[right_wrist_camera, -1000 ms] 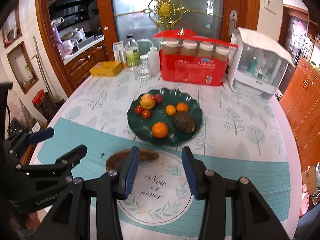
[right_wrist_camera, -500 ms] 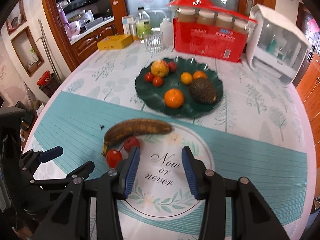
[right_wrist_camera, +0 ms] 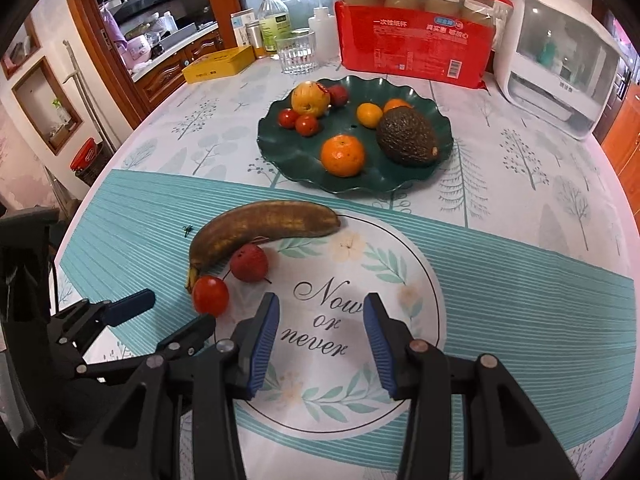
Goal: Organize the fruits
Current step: 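Grasp the red tomato with the left tool while the right tool grasps the red apple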
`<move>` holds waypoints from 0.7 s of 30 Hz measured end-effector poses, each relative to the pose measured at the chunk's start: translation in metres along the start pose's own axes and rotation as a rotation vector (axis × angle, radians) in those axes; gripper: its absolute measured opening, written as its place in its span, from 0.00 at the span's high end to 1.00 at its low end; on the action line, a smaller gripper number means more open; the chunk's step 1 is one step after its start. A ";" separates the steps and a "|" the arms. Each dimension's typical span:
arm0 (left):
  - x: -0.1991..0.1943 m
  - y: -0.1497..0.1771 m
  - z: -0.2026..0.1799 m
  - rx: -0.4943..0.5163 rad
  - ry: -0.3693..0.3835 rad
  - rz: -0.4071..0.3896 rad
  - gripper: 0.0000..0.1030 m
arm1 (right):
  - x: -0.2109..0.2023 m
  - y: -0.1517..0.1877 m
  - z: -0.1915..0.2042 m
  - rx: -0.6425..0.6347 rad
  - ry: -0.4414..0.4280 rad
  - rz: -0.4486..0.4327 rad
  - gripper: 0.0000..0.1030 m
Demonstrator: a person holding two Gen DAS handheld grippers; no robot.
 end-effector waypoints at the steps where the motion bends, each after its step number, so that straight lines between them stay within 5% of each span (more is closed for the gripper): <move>1: 0.002 -0.001 -0.001 0.000 0.002 0.000 0.38 | 0.001 0.000 -0.001 0.001 0.001 0.000 0.57; 6: 0.009 -0.009 -0.003 -0.008 0.024 -0.007 0.45 | 0.009 -0.002 -0.003 0.009 -0.004 0.012 0.57; 12: 0.019 -0.012 0.002 -0.030 0.093 -0.016 0.70 | 0.025 -0.005 -0.001 0.021 -0.029 0.048 0.57; 21: 0.018 -0.006 0.022 -0.056 0.144 -0.034 0.72 | 0.048 -0.008 0.019 -0.004 -0.072 0.092 0.57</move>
Point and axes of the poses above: each gripper's, at about its wrist camera, not at the fingertips, and x roughly the way its jaws point, z to its left, y to its underside, the point moved 2 cm from there along x, roughly the way its jaws point, and after that the axes turned 8 degrees about x, right-handed, at the moved point
